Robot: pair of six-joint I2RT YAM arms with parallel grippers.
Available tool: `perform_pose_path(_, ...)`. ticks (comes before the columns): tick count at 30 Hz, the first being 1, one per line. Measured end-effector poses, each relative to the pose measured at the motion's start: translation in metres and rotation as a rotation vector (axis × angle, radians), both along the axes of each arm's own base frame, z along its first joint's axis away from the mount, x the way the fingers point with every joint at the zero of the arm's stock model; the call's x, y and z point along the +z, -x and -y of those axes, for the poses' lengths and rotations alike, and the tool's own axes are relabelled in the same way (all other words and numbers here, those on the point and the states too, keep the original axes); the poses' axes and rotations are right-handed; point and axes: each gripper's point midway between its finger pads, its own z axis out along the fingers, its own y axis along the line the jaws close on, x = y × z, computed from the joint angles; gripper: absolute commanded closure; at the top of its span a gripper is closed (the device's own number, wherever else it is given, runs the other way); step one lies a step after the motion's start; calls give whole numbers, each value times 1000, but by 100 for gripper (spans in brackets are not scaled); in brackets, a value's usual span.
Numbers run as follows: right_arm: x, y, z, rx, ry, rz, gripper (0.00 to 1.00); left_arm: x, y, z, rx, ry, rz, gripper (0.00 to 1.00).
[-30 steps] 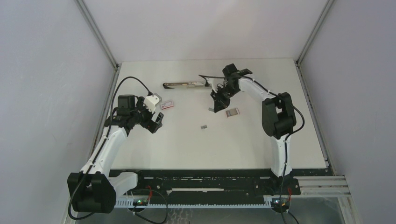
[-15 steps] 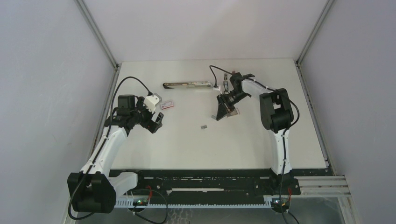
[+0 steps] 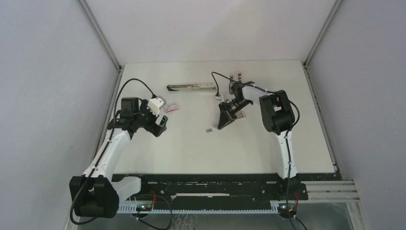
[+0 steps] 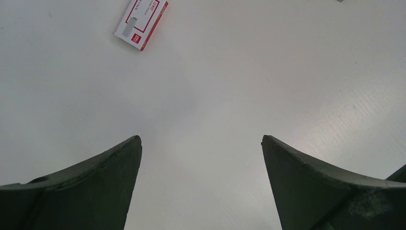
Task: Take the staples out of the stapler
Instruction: Adjust the staple at the center of the board.
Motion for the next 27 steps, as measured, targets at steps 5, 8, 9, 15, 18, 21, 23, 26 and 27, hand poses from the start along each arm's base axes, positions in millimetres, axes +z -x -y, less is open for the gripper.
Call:
perform_pose_path(5, -3, 5, -6, 8, 1, -22, 90, 0, 0, 0, 0, 0, 0, 0)
perform_pose_path(8, -3, 6, -7, 8, 3, -26, 90, 0, 0, 0, 0, 0, 0, 0)
perform_pose_path(9, -3, 6, -8, 6, 4, -27, 90, 0, 0, 0, 0, 0, 0, 0)
perform_pose_path(15, -10, 5, -8, -7, 15, -50, 90, 0, 0, 0, 0, 0, 0, 0)
perform_pose_path(18, -17, 5, -8, -18, 28, -76, 90, 0, 0, 0, 0, 0, -1, 0)
perform_pose_path(21, -20, 5, -8, -24, 34, -88, 90, -1, 0, 0, 0, 0, -4, 0)
perform_pose_path(23, -20, 5, -8, -27, 36, -91, 90, -2, 0, 0, 0, 0, -6, 0)
perform_pose_path(26, -20, 3, -8, -33, 36, -91, 90, -3, 0, 0, 0, 0, -10, 0)
perform_pose_path(27, -20, 3, -7, -36, 37, -93, 90, -3, 0, 0, 0, -1, -12, 0)
